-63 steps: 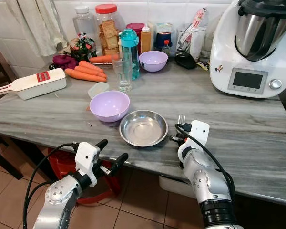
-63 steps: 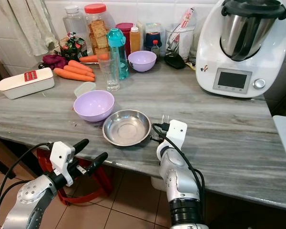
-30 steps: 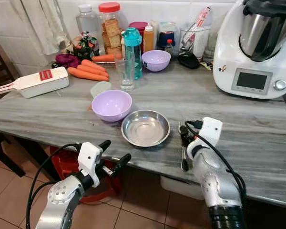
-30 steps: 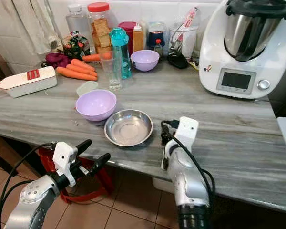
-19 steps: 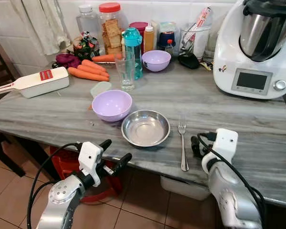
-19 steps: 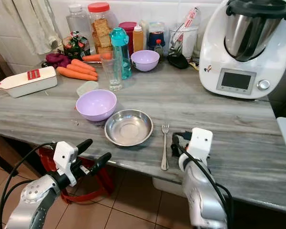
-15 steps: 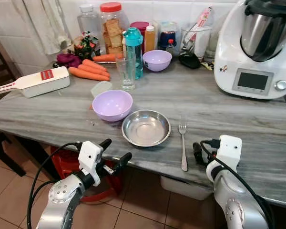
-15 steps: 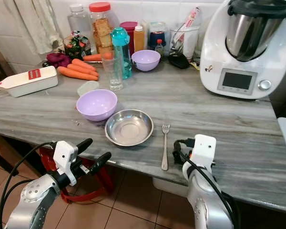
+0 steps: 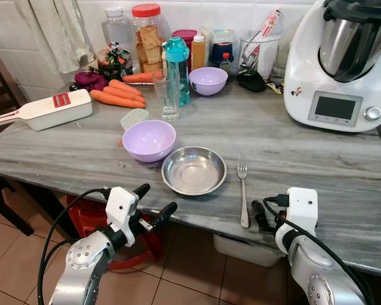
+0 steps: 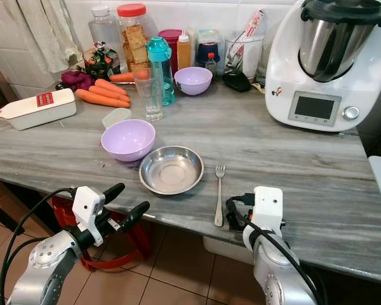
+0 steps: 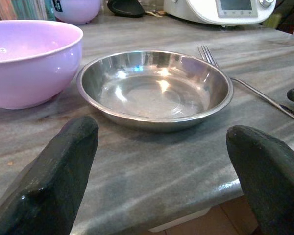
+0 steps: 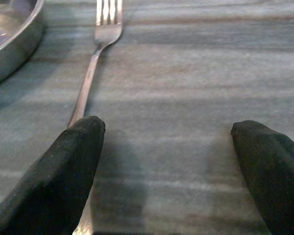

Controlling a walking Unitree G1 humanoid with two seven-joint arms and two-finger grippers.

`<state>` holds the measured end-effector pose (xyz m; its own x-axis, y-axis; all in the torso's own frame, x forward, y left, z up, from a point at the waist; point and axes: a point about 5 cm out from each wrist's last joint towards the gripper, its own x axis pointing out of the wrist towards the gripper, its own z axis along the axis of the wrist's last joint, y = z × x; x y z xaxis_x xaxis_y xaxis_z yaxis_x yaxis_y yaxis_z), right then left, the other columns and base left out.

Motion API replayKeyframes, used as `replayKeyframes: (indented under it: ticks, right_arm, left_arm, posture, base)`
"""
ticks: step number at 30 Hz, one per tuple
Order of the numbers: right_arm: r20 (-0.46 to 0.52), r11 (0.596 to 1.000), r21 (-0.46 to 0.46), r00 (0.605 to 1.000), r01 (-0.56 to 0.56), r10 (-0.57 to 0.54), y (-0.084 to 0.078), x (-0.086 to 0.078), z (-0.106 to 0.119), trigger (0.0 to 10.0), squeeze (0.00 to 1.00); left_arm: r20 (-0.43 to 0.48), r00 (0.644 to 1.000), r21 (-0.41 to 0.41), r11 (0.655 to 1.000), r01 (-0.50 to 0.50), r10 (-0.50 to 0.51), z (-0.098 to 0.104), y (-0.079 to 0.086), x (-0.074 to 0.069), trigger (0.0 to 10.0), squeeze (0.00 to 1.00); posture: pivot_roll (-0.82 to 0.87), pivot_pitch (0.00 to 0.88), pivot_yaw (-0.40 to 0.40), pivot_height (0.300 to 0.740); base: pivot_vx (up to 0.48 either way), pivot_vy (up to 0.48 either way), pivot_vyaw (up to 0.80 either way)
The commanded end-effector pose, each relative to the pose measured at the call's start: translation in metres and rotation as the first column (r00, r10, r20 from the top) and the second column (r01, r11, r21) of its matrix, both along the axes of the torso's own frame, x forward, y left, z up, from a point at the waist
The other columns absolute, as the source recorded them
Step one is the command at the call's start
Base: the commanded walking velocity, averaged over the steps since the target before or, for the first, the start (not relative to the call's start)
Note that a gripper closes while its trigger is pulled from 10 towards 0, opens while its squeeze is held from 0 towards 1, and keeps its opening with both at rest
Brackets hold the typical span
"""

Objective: Setting the table

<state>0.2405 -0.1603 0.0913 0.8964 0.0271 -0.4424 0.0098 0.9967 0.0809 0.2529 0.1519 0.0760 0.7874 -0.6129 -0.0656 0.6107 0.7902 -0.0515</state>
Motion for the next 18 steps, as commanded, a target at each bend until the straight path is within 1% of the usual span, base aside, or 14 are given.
replayKeyframes:
  ticks: [1, 10, 18]
  right_arm:
    - [-0.027, 0.998, 0.026, 0.998, -0.060, 0.060, 0.011, -0.003, -0.002, 10.0, 1.00]
    - [-0.053, 0.992, 0.044, 0.991, -0.119, 0.121, 0.018, -0.004, -0.005, 10.0, 1.00]
    - [-0.058, 0.988, 0.048, 0.987, -0.144, 0.147, 0.022, -0.001, -0.006, 10.0, 1.00]
  left_arm:
    - [-0.002, 1.000, 0.006, 1.000, 0.000, 0.000, 0.001, 0.002, 0.001, 10.0, 0.00]
    - [-0.003, 1.000, 0.008, 1.000, 0.001, -0.001, 0.000, 0.002, 0.002, 10.0, 0.00]
    - [-0.002, 1.000, 0.007, 1.000, 0.003, -0.003, 0.000, 0.002, 0.002, 10.0, 0.00]
  posture:
    - [-0.12, 0.001, 0.056, 0.740]
    - [-0.12, 0.002, 0.056, 0.740]
    - [-0.12, 0.002, 0.056, 0.740]
  base:
    - [0.000, 0.000, 0.00]
    - [0.000, 0.000, 0.00]
    - [0.000, 0.000, 0.00]
